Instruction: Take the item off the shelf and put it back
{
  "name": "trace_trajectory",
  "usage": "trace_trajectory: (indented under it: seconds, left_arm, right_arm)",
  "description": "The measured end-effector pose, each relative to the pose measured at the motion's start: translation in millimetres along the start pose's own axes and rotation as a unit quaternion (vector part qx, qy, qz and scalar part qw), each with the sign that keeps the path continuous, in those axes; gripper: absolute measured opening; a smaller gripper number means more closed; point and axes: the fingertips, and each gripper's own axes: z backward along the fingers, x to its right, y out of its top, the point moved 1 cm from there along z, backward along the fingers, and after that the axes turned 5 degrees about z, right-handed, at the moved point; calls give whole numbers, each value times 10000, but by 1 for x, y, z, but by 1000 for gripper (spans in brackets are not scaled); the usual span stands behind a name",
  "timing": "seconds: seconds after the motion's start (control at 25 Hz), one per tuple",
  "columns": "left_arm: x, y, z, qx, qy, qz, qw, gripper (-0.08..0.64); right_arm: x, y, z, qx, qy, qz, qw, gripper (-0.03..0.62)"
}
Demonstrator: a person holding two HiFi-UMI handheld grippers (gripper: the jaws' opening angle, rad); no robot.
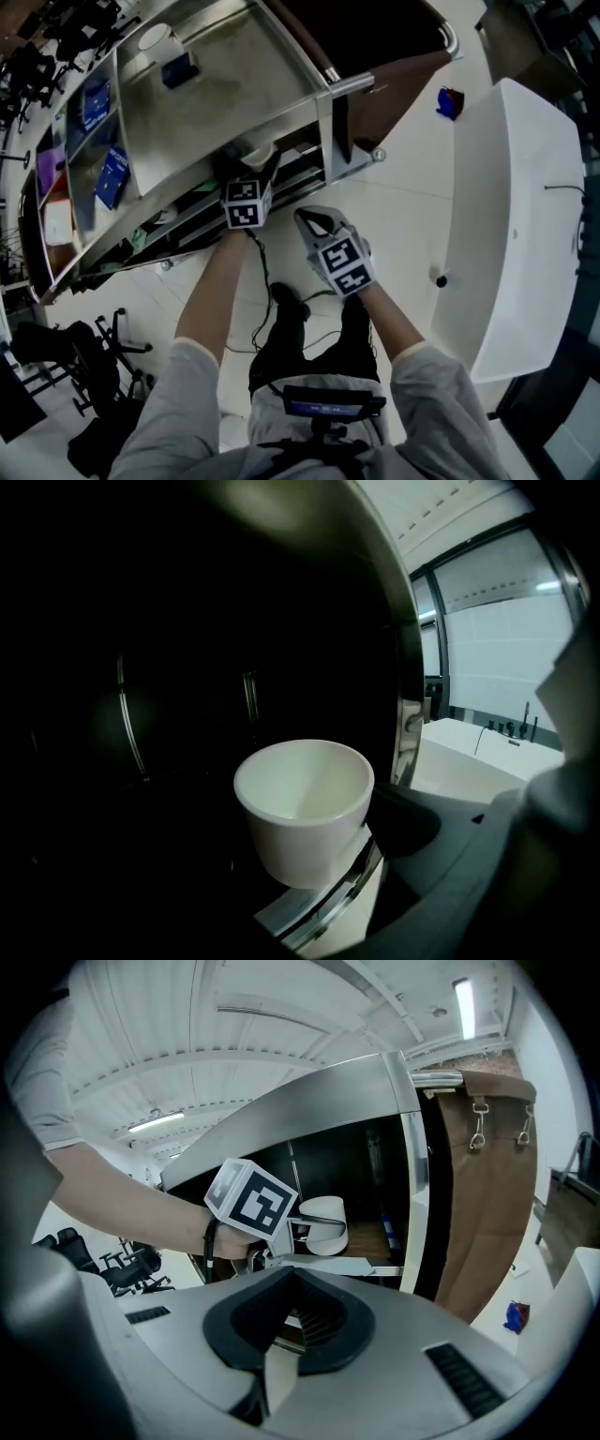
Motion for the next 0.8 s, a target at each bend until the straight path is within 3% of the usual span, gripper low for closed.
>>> trace_trajectory:
  seconds: [0.4, 0.8]
  left_arm:
    - [-12, -15, -21, -205, 163, 2, 9997, 420]
    - [-16, -19, -22, -100, 295, 361, 9989, 432]
  right_arm:
    - [6, -10, 1, -77, -27, -74, 9999, 9]
    - [9, -11, 3, -95, -32, -120, 9999, 9]
